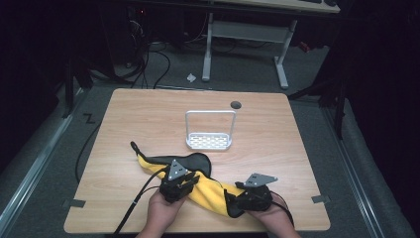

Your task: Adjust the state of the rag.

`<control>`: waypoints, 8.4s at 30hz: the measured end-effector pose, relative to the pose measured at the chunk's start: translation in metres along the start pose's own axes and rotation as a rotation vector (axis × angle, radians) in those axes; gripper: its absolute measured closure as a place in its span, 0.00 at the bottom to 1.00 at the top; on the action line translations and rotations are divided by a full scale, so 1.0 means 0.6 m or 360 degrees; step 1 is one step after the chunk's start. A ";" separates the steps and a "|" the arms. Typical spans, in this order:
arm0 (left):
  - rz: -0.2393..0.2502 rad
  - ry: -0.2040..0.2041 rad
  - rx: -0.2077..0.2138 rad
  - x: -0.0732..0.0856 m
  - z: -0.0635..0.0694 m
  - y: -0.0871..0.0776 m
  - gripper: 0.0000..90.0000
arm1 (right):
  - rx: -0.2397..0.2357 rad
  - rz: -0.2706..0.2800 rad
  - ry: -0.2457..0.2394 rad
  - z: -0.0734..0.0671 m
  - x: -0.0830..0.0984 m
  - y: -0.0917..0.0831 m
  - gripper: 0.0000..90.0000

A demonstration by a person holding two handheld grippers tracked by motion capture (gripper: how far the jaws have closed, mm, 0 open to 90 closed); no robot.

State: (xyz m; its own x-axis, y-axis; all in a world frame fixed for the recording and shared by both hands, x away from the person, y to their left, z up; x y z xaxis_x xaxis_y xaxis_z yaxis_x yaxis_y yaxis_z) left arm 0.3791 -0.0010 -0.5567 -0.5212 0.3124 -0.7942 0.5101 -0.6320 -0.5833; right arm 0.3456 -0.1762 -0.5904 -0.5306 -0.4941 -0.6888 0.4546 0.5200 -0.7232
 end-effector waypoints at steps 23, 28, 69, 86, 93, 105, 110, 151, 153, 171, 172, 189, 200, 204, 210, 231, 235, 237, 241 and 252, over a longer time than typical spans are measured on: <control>0.0018 -0.0109 0.0065 0.015 0.000 -0.027 0.62 | 0.0300 0.0005 0.0000 0.086 -0.016 0.001 0.91; -0.0060 -0.0123 0.0069 -0.021 0.015 0.033 0.55 | 0.0286 -0.0008 -0.0059 0.065 -0.012 0.004 0.90; -0.0221 -0.0029 -0.0093 0.070 -0.039 -0.006 0.84 | 0.0255 -0.0084 0.0091 0.076 0.034 -0.036 0.96; -0.0078 -0.0084 -0.0087 0.027 -0.044 -0.050 0.70 | 0.0418 0.0140 0.0163 0.130 -0.031 -0.042 0.79; -0.0215 -0.0114 -0.0157 -0.011 -0.119 0.022 0.55 | 0.0235 0.0212 0.0104 0.049 -0.038 -0.052 0.65; -0.0357 -0.0024 -0.0122 0.013 -0.096 0.049 0.94 | 0.0196 0.0010 0.0034 0.043 -0.008 -0.012 0.92; -0.0248 -0.0071 -0.0161 0.004 -0.114 0.024 0.96 | 0.0249 0.0024 0.0018 0.044 0.004 -0.033 0.96; -0.0183 -0.0118 -0.0268 0.060 -0.128 -0.035 0.60 | 0.0368 0.0014 0.0192 0.053 0.081 -0.095 0.90; -0.0164 -0.0115 -0.0262 0.049 -0.130 -0.030 0.59 | 0.0380 0.0013 0.0168 0.036 0.090 -0.106 0.89; -0.0220 -0.0080 -0.0250 0.072 -0.105 -0.033 0.54 | 0.0349 -0.0010 0.0199 0.039 0.089 -0.111 0.82; -0.0222 -0.0081 -0.0237 0.079 -0.099 -0.034 0.54 | 0.0359 -0.0020 0.0189 0.035 0.095 -0.114 0.82; -0.0155 0.0069 -0.0307 0.061 -0.078 -0.057 0.45 | 0.0423 -0.0047 0.0222 0.121 -0.001 -0.027 0.74; -0.0122 -0.0042 -0.0166 0.060 -0.078 -0.056 0.47 | 0.0503 -0.0057 0.0323 0.171 0.076 -0.083 0.73; -0.0105 0.0090 -0.0164 0.006 -0.073 -0.013 0.62 | 0.0514 -0.0020 0.0371 0.195 0.073 -0.080 0.74; -0.0294 0.0039 -0.0313 -0.037 -0.152 0.088 0.67 | 0.0533 0.0007 0.0365 0.192 0.074 -0.080 0.74; -0.0144 -0.0171 -0.0266 -0.015 -0.199 0.064 0.49 | 0.0519 0.0095 0.0314 0.151 0.049 -0.091 0.69; -0.0156 -0.0052 -0.0277 -0.016 -0.183 0.073 0.58 | 0.0484 0.0128 0.0224 0.113 0.018 -0.083 0.65; -0.0154 0.0019 -0.0311 -0.015 -0.176 0.075 0.70 | 0.0451 0.0152 0.0158 0.088 -0.001 -0.077 0.61; -0.0132 -0.0047 -0.0247 -0.015 -0.179 0.074 0.87 | 0.0373 0.0182 0.0043 0.034 -0.039 -0.059 0.58; -0.0099 -0.0287 -0.0044 -0.022 -0.202 0.077 0.89 | 0.0136 0.0125 -0.0090 -0.071 -0.121 0.049 0.51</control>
State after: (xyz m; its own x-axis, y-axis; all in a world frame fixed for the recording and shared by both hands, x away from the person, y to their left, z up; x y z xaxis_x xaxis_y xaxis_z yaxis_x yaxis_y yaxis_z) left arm 0.4923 0.0520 -0.5939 -0.6652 0.2165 -0.7146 0.4904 -0.5950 -0.6368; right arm 0.3673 -0.0953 -0.5595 -0.4508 -0.4940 -0.7434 0.5539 0.4983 -0.6670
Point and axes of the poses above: each handheld gripper's, and its own axes: y roughly forward along the jaws, x roughly out of its underside, z roughly to its right, the point moved 9 cm from there along y, roughly forward along the jaws, and after that the axes turned 3 degrees about -z, right-handed, at the moved point
